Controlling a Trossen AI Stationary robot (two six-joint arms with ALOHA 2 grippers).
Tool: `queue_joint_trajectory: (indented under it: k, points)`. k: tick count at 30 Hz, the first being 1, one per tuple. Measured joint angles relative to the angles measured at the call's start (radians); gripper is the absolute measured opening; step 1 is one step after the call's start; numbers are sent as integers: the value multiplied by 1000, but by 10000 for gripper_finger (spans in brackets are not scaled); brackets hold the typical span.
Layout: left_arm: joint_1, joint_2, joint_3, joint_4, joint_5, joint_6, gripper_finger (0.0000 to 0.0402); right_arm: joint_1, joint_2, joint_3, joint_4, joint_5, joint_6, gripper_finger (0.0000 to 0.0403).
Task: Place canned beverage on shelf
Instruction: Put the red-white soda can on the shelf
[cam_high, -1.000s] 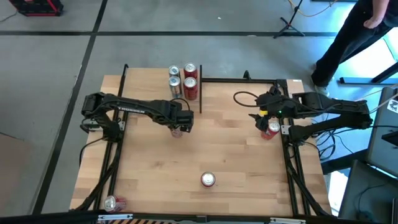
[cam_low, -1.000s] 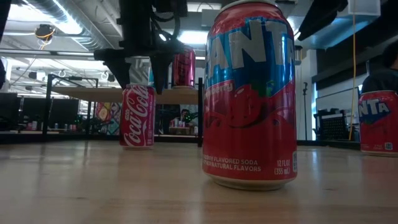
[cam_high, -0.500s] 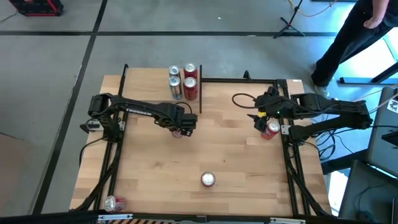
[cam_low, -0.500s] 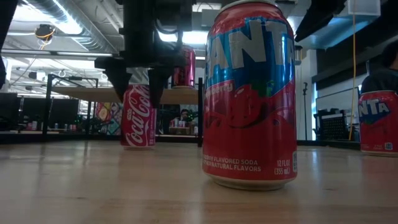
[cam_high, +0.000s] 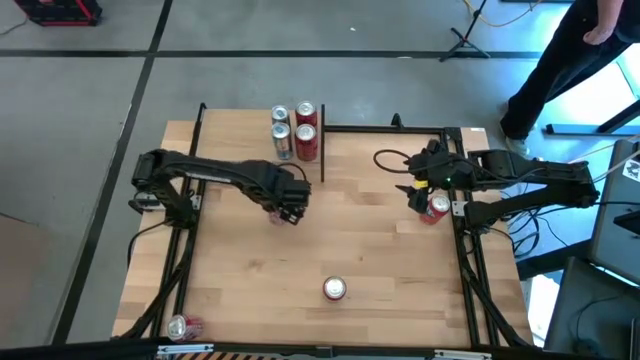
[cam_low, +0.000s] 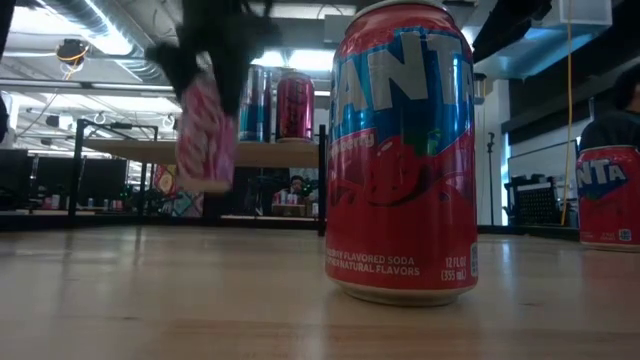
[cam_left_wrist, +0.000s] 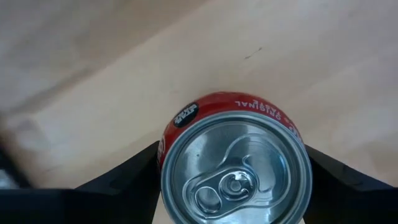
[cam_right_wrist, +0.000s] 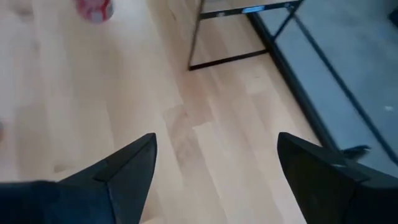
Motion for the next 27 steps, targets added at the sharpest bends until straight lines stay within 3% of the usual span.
queue_joint_trajectory:
  k: [6, 11, 22, 27]
  points:
    - [4, -61, 215, -236, -49, 93, 271, 0, 0, 0, 50, -37, 7, 321]
    - [44, -121, 311, -259, -111, 178, 271, 0, 1, 0, 74, -37, 41, 321]
    - [249, -247, 316, -265, -161, 409, 271, 0, 4, 1, 93, -38, 137, 321]
    - [401, -265, 316, -264, -173, 556, 271, 0, 4, 1, 94, -36, 172, 321]
